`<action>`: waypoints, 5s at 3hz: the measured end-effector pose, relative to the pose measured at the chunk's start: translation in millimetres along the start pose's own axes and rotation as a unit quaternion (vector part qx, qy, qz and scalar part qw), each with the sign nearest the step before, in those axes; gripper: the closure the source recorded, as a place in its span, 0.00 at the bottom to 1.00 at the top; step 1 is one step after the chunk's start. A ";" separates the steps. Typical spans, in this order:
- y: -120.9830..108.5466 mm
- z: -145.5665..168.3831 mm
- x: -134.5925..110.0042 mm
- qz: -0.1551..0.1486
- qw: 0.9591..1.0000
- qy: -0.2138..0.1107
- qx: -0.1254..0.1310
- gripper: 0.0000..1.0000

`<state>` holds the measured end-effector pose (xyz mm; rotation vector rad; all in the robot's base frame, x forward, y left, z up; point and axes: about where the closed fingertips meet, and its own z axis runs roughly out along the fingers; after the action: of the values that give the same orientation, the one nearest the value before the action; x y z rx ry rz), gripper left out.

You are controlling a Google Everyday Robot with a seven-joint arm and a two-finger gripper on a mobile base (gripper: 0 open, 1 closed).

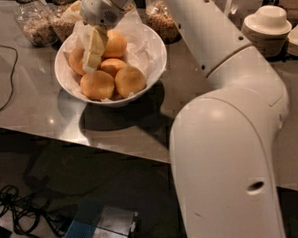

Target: Pick orange from white bowl

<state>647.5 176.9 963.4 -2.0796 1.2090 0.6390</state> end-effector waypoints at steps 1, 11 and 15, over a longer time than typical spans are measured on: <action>-11.8 20.9 17.4 0.011 1.000 -0.002 -0.010 0.00; 24.2 -87.2 17.8 -0.027 0.995 0.092 0.033 0.19; -28.2 -35.8 76.8 0.043 0.997 0.050 0.041 0.37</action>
Offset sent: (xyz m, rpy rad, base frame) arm 0.0394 0.0125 -0.0668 -0.0585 0.1029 0.0177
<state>710.9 117.2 943.4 -2.0211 1.3640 0.5187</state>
